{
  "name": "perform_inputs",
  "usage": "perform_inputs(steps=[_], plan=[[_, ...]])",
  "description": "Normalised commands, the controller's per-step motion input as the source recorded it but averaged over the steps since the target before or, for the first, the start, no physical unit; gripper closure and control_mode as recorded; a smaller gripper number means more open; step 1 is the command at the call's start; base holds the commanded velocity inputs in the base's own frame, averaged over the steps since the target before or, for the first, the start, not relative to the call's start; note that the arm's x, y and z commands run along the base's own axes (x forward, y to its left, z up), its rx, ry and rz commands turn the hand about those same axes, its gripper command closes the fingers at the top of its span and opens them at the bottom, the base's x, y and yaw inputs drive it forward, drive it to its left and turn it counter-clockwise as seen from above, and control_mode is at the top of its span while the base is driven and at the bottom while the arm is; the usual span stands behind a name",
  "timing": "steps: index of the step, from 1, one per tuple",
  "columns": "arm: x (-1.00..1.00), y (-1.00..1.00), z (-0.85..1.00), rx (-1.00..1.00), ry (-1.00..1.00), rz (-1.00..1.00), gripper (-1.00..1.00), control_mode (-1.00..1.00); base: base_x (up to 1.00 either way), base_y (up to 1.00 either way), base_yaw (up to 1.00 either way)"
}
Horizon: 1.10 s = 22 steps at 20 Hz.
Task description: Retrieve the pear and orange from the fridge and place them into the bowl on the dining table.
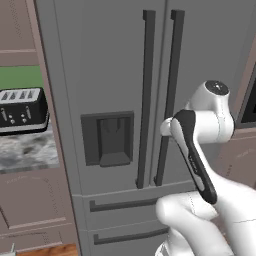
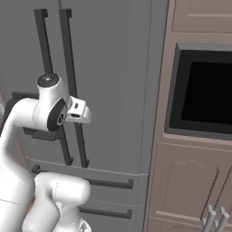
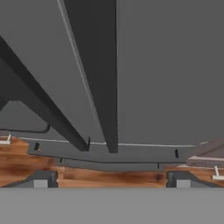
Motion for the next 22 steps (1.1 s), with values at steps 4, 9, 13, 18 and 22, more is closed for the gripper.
perform_inputs(steps=[4,9,13,18,22], plan=[[-0.43,0.00,-0.25,0.00,-0.29,0.00,-1.00,-1.00,0.00,0.00,0.00],[-0.19,0.00,-0.26,0.00,-0.20,0.00,-1.00,-1.00,0.00,0.00,0.00],[-0.03,0.00,-0.17,0.00,-0.10,0.00,-1.00,-1.00,0.00,0.00,0.00],[0.00,0.00,0.00,0.00,0.00,0.00,-1.00,1.00,-0.04,0.00,0.00],[0.00,0.00,0.00,0.00,0.00,0.00,-1.00,1.00,-0.43,0.00,0.00]])
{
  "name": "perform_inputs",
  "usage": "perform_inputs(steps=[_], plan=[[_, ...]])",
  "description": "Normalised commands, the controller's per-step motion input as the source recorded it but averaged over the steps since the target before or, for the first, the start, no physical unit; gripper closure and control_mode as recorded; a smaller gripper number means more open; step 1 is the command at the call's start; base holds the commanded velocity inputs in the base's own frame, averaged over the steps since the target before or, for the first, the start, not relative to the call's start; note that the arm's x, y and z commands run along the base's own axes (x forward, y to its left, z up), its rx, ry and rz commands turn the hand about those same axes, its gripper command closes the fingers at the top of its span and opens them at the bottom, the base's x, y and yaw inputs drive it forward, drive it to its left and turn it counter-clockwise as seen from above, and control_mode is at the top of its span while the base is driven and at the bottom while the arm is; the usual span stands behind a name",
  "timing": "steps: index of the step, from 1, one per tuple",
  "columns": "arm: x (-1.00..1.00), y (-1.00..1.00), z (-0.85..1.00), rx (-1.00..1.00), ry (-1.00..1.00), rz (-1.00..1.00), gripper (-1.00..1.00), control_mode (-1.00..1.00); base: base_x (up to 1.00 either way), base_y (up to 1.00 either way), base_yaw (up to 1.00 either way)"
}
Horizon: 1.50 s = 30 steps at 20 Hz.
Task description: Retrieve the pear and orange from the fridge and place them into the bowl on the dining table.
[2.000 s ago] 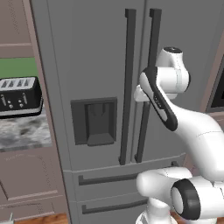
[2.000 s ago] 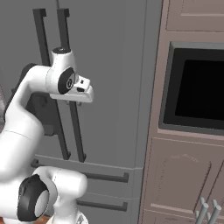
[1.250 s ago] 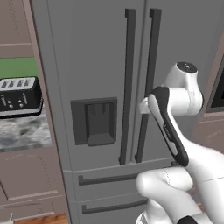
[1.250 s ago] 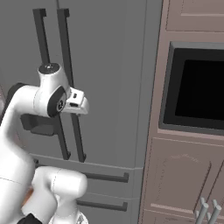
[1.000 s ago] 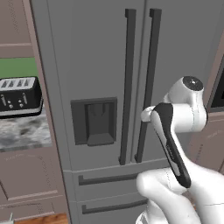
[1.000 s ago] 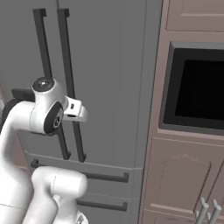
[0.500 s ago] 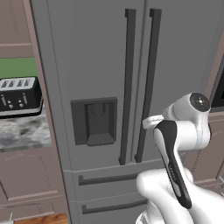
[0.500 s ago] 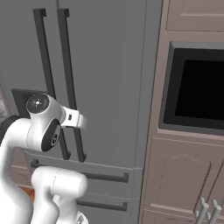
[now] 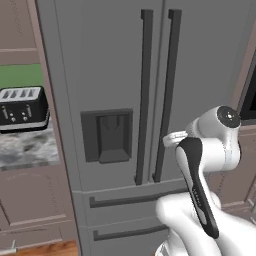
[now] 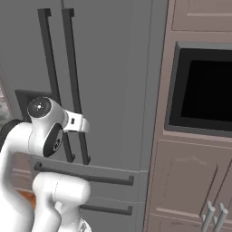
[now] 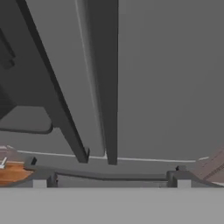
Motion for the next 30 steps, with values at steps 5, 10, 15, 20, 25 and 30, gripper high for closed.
perform_inputs(steps=[5,10,15,20,25,30], plan=[[0.00,0.00,0.00,0.00,0.00,0.00,-1.00,1.00,-0.50,0.10,0.00],[0.00,0.00,0.00,0.00,0.00,0.00,-1.00,1.00,-0.43,0.24,0.00],[0.00,0.00,0.00,0.00,0.00,0.00,-1.00,1.00,-0.36,0.41,0.00],[0.00,0.00,0.00,0.00,0.00,0.00,-1.00,1.00,-0.37,0.32,0.00],[0.00,0.00,0.00,0.00,0.00,0.00,-1.00,1.00,-0.40,0.02,0.00],[0.00,0.00,-0.02,0.00,0.00,0.00,-1.00,-1.00,-0.25,0.00,0.00]])
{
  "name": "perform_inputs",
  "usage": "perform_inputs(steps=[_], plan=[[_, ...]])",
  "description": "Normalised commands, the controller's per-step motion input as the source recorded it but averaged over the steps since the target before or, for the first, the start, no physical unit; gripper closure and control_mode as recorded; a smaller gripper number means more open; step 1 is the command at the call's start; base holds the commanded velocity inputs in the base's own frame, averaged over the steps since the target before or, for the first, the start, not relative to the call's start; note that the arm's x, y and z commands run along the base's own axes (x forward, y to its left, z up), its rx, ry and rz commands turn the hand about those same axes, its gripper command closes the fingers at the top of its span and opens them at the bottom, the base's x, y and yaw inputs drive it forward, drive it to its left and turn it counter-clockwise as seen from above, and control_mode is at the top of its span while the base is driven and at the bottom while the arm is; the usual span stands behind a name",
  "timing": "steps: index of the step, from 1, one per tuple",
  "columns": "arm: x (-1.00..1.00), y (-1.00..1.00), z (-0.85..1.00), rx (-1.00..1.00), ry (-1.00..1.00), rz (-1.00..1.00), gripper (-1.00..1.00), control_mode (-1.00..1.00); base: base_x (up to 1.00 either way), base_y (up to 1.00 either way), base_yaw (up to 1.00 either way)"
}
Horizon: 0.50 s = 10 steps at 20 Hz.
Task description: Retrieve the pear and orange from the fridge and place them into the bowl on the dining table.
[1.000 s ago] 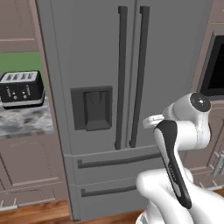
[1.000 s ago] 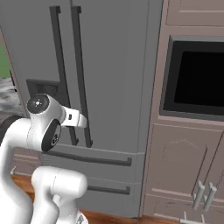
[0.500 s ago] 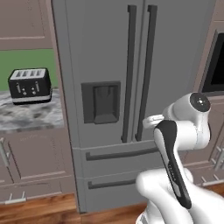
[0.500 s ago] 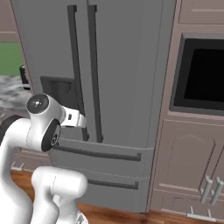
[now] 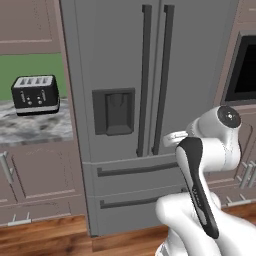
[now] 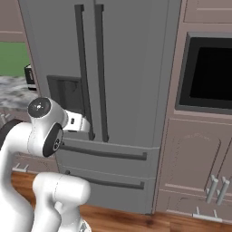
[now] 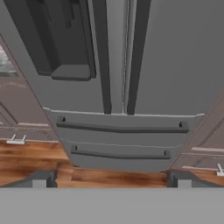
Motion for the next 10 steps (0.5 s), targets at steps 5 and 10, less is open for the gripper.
perform_inputs(steps=[5,10], plan=[[0.06,-0.02,-0.10,0.00,-0.01,0.00,-1.00,-1.00,0.00,0.00,0.00],[0.16,-0.14,-0.09,0.02,-0.01,-0.01,-1.00,-1.00,0.00,0.00,0.00]])
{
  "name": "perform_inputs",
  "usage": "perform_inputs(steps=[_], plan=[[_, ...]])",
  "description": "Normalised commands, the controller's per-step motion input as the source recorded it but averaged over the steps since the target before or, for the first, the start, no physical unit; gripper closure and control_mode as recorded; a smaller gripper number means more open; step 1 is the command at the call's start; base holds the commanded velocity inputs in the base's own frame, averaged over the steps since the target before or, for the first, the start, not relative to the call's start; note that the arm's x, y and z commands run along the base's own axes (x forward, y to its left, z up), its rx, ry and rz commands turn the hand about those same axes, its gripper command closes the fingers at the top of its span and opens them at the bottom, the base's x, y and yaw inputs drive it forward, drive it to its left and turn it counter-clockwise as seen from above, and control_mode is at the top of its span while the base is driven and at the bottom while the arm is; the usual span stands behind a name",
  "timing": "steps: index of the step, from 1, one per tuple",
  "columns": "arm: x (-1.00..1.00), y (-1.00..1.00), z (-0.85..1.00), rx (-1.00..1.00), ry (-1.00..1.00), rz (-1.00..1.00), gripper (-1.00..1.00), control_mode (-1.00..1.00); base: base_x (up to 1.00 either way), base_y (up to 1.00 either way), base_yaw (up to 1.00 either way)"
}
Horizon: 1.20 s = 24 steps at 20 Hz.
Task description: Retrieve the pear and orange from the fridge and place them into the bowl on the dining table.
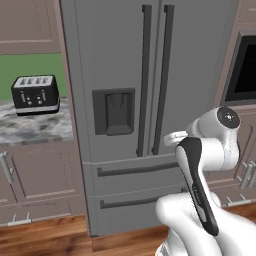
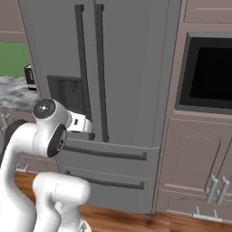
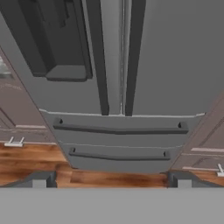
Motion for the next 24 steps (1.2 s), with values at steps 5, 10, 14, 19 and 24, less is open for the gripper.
perform_inputs(steps=[5,10,14,19,24], plan=[[0.25,-0.31,0.00,0.06,-0.08,-0.06,-1.00,-1.00,0.00,0.00,0.00],[0.57,-0.03,0.35,0.01,-0.01,-0.07,-1.00,-1.00,0.00,0.00,0.00],[0.58,0.00,0.64,0.00,0.00,-0.07,-1.00,-1.00,0.00,0.00,0.00],[0.44,-0.12,0.53,0.00,0.00,-0.03,-1.00,-1.00,0.00,0.00,0.00],[0.29,-0.03,0.24,0.00,-0.01,0.00,-1.00,-1.00,0.00,0.00,0.00]])
